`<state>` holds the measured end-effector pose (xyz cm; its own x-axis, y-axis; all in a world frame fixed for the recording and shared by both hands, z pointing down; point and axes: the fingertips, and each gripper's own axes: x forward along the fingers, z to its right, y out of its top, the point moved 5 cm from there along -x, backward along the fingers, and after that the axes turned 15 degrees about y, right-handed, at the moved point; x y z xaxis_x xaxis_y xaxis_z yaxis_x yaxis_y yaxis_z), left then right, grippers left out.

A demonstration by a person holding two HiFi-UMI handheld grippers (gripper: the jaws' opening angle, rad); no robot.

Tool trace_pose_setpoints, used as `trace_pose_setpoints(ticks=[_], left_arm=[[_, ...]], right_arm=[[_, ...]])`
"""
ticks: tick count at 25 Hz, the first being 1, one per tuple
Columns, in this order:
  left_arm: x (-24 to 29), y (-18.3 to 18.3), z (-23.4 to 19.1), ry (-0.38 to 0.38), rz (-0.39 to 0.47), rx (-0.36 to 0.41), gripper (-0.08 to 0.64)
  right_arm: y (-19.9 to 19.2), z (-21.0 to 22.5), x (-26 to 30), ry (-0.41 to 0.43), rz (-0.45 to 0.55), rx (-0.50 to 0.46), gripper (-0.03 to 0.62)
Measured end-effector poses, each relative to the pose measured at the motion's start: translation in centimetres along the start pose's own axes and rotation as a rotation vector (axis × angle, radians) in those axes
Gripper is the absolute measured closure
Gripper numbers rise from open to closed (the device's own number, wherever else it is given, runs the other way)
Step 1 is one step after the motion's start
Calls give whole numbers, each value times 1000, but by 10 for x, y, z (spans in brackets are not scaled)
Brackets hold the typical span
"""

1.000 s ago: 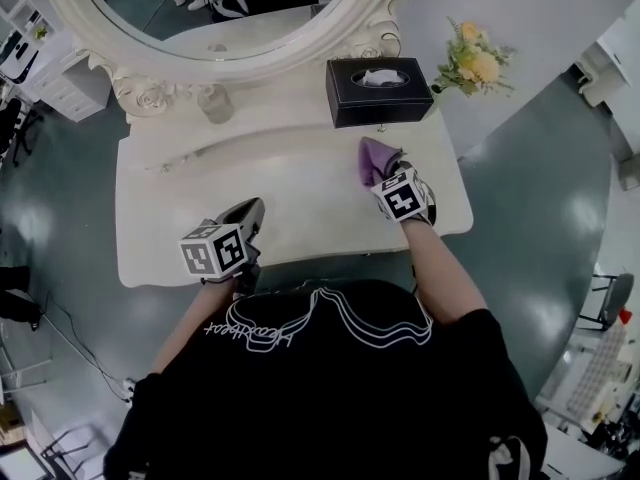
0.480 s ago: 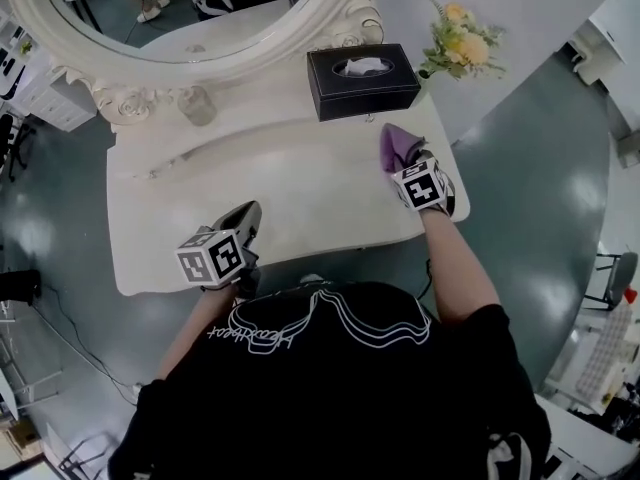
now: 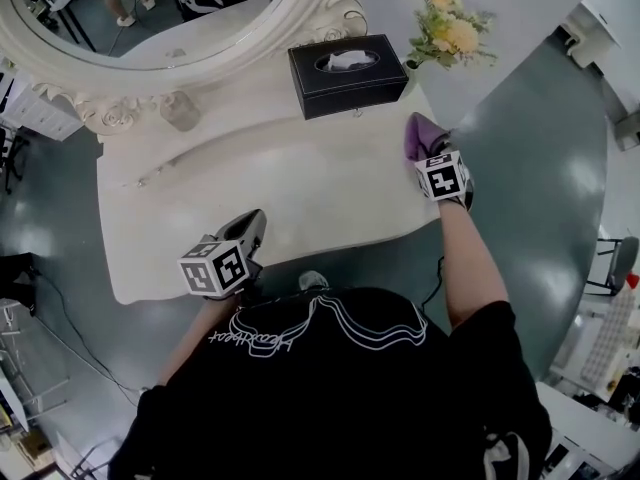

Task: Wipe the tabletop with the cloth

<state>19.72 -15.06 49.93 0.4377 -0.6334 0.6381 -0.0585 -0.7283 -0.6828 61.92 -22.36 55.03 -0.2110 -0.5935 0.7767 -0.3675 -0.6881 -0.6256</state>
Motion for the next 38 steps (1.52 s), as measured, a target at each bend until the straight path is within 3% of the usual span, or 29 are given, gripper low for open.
trace_pose_setpoints(ticks=[7,11,17,21,27,33,38], left_arm=[[-5,1,-3,-2,-3,20,555],[-9,3,-10,1,11,9,555],[-22,1,-32,10,31,-51,555],[-38,6,-52,17,58,-76,555],[-93,7,-94,54,103,-109,555],[-165,-1,-165,145,164,-179,555],[-222,-12,-223,217,221,-224,555]], right_arm=[[-20,26,-14,-99,-60,-11,551],[-27,33,-23,-119,14,126,543],[8,-20,-63,-86,212,92,541],[49,-96,-74,33,304,8,541],[103,-235,-70,302,381,-62,540],[146,-384,-58,567,397,-120,538],[173,-483,-53,703,395,-198,538]])
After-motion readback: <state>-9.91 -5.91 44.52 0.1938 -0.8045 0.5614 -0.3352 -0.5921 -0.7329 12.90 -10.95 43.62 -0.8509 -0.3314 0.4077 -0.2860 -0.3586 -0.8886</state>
